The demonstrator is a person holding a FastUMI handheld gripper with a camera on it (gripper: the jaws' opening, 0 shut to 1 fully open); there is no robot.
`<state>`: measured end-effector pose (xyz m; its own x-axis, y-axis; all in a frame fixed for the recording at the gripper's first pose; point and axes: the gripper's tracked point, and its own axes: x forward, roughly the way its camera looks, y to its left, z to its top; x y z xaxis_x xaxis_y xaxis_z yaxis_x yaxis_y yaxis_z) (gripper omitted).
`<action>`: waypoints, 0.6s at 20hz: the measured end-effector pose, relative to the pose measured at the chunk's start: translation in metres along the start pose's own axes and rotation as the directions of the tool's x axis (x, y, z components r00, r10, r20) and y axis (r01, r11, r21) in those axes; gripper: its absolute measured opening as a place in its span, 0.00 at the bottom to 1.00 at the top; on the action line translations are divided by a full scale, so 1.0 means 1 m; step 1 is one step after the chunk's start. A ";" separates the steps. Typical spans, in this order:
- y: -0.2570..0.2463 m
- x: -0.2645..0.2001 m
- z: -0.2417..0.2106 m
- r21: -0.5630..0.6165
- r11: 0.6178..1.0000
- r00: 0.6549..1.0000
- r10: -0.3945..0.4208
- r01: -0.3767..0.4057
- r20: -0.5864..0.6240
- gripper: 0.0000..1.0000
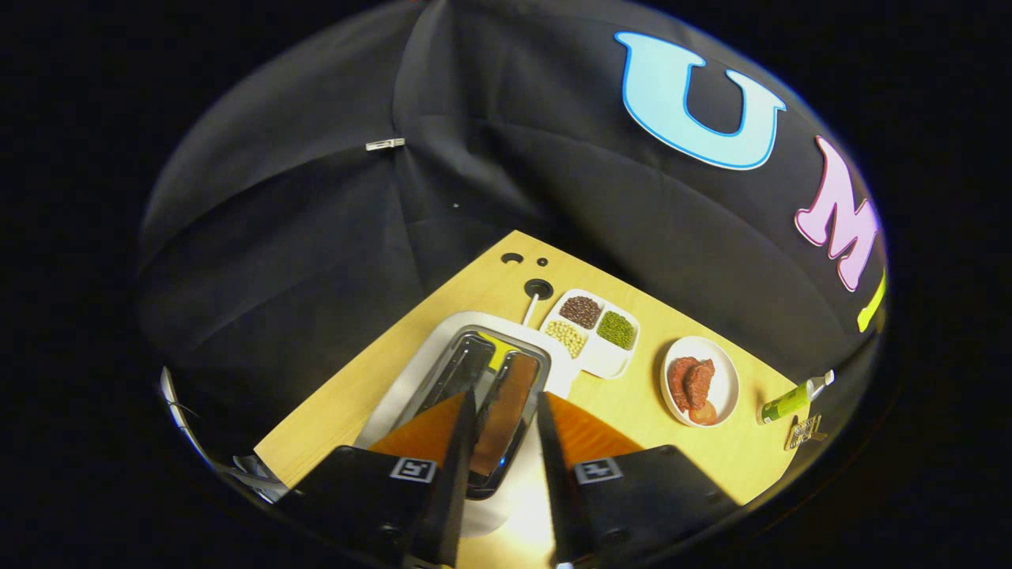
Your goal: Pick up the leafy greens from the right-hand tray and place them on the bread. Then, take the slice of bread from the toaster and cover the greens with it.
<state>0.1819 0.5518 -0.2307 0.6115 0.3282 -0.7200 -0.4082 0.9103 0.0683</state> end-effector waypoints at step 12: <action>0.003 -0.040 0.037 0.129 0.985 0.990 0.102 -0.114 0.096 0.14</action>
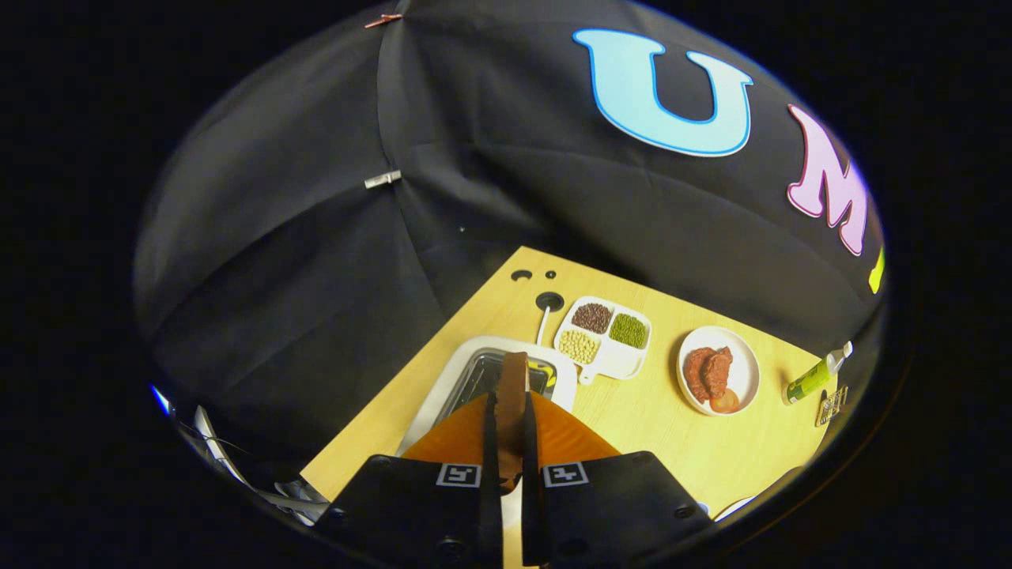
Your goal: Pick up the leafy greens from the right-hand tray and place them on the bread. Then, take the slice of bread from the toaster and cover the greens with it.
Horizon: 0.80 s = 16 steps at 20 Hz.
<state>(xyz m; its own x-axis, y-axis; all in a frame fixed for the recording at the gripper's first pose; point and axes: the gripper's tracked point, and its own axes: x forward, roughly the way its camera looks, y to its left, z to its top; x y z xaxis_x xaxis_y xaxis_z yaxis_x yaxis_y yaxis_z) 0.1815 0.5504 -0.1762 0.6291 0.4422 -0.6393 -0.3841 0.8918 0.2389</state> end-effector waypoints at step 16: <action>-0.088 -0.153 0.011 0.035 0.997 0.982 0.063 -0.071 0.177 0.14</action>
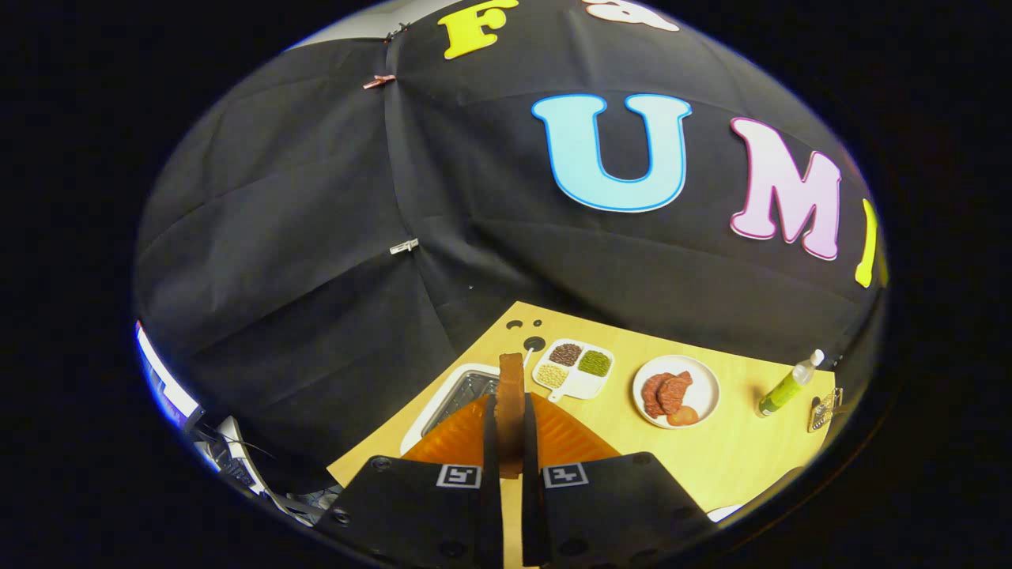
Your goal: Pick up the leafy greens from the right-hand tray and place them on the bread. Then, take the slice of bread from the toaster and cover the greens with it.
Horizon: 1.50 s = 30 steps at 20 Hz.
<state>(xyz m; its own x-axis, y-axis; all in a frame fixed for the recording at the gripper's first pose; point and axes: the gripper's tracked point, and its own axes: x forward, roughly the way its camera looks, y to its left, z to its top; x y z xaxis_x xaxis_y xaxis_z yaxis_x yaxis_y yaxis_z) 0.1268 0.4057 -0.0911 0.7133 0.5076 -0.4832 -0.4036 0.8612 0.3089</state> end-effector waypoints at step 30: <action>-0.174 -0.065 -0.289 0.234 0.899 0.916 -0.313 0.371 -0.251 0.28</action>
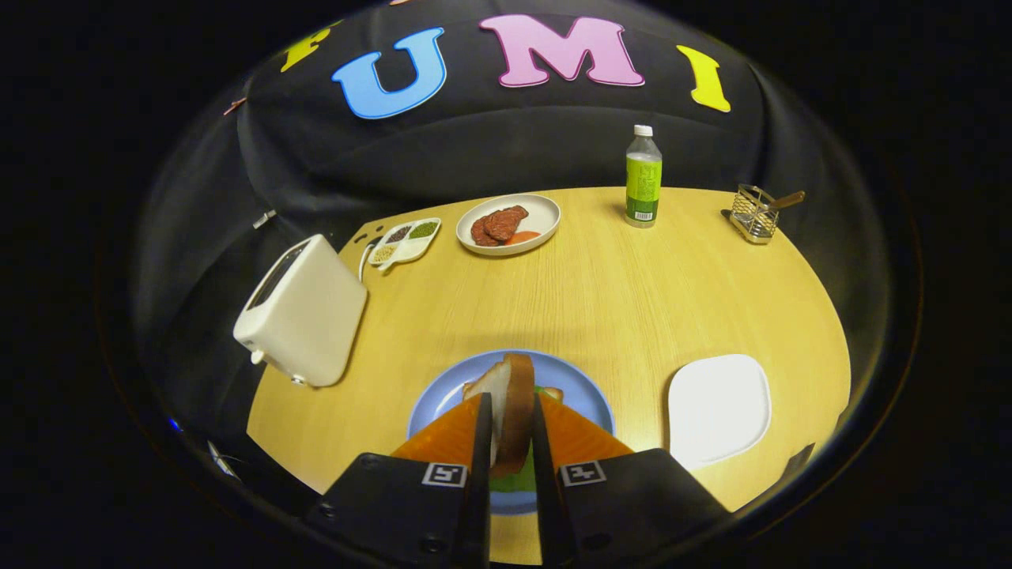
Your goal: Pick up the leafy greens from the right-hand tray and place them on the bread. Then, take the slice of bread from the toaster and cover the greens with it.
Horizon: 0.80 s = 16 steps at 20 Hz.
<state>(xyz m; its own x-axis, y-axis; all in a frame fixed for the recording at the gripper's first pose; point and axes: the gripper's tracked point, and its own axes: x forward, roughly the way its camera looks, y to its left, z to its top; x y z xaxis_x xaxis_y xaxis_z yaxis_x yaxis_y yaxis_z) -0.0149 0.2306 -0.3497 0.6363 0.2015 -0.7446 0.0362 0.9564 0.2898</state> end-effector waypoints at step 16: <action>-0.011 -0.029 0.015 -0.183 0.983 0.999 -0.025 0.032 0.036 0.89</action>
<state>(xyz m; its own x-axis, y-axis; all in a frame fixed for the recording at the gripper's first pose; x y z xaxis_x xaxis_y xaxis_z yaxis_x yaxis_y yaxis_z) -0.0218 0.2107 -0.3222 0.6628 0.1695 -0.7294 -0.0852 0.9848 0.1514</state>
